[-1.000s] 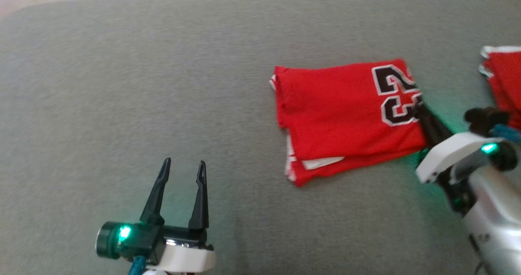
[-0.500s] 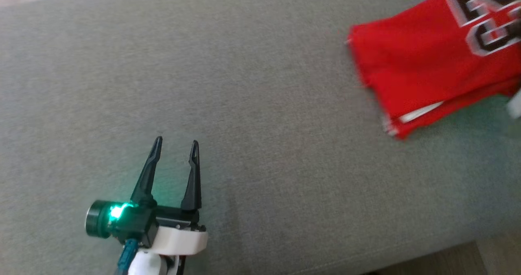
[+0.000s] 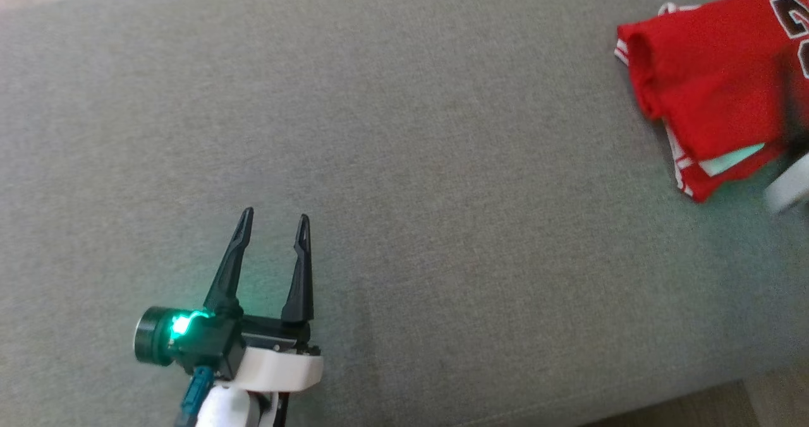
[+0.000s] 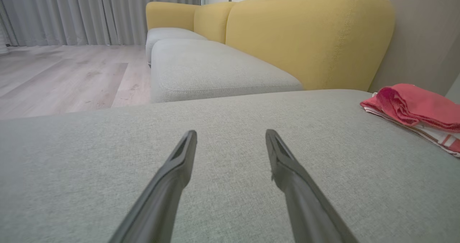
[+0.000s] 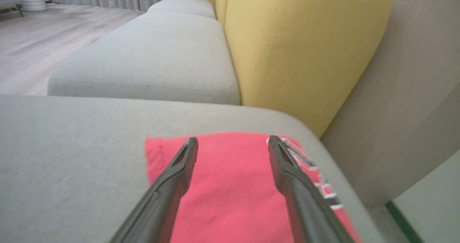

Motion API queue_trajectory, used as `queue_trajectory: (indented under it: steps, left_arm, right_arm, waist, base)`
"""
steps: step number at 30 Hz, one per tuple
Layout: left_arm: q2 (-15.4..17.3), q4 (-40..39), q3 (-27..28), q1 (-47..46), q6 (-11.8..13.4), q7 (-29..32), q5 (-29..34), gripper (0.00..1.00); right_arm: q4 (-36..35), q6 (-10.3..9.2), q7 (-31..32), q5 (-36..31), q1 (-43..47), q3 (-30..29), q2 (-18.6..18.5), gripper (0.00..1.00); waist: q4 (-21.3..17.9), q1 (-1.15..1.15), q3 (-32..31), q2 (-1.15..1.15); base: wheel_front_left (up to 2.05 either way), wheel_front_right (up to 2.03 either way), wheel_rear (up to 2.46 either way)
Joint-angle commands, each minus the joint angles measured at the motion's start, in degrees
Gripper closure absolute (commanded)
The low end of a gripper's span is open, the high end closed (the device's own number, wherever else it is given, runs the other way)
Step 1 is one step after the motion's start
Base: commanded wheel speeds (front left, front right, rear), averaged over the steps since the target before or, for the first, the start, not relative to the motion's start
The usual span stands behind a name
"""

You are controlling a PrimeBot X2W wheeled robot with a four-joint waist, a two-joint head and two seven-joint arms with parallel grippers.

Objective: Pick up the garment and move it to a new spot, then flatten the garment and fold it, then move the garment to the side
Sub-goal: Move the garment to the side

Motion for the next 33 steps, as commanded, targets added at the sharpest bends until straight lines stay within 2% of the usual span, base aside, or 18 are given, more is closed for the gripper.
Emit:
queue_trajectory:
  steps: [1, 6, 12, 15, 20, 24, 28, 33]
  left_arm:
    - [-0.2, -1.6, 1.4, -1.1, 0.5, -0.3, -0.3, 0.0]
    - [-0.2, -1.9, 1.1, -0.3, 1.0, -0.3, -1.5, 0.0]
    - [-0.2, -1.7, 0.7, 2.9, 2.2, -0.3, -3.4, 0.0]
    - [-0.2, -1.7, 0.9, 4.4, 2.6, -0.3, -4.2, 0.0]
    - [-0.2, -2.0, 1.5, 7.3, 2.7, -0.3, -4.7, 0.0]
    - [-0.2, -2.4, 2.3, 9.2, 2.8, -0.3, -4.3, 0.0]
    - [-0.2, -3.5, 3.3, 11.0, 2.9, -0.3, -3.8, 0.0]
    - [-0.2, -4.4, 3.8, 12.6, 3.6, -0.3, -3.6, 0.0]
  right_arm:
    - [-2.1, -0.04, -0.6, -0.6, 3.0, 0.5, 0.5, 0.0]
    - [-4.4, -0.04, -3.5, -1.3, 9.6, 4.1, 9.5, 0.0]
    - [-2.9, -0.04, -9.6, -0.9, 16.8, 9.8, 18.4, 0.0]
    - [-3.6, -0.04, -10.4, -3.2, 19.6, 10.0, 20.4, 0.0]
    - [-12.6, -0.04, -10.5, -10.8, 27.2, 3.3, 24.0, 0.0]
    - [-17.2, -0.04, -10.5, -15.4, 32.3, 0.4, 25.8, 0.0]
    - [-21.0, -0.04, -10.5, -18.0, 36.6, -1.1, 27.2, 0.0]
    - [-22.4, -0.04, -10.5, -19.2, 38.8, -1.6, 28.0, 0.0]
  waist:
    - [1.0, 0.0, -1.3, 0.0]
    - [3.2, 0.0, -4.7, 0.0]
    - [6.4, 0.0, -10.4, 0.0]
    - [7.8, 0.0, -12.8, 0.0]
    - [9.7, 0.0, -16.1, 0.0]
    - [10.3, 0.0, -17.6, 0.0]
    - [10.4, 0.0, -18.4, 0.0]
    - [10.2, 0.0, -19.1, 0.0]
  base:
    - [0.0, 0.0, 0.0]
    - [0.0, 0.0, 0.0]
    - [0.0, 0.0, 0.0]
    - [0.0, 0.0, 0.0]
    - [0.0, 0.0, 0.0]
    - [0.0, 0.0, 0.0]
    - [0.0, 0.0, 0.0]
    - [0.0, 0.0, 0.0]
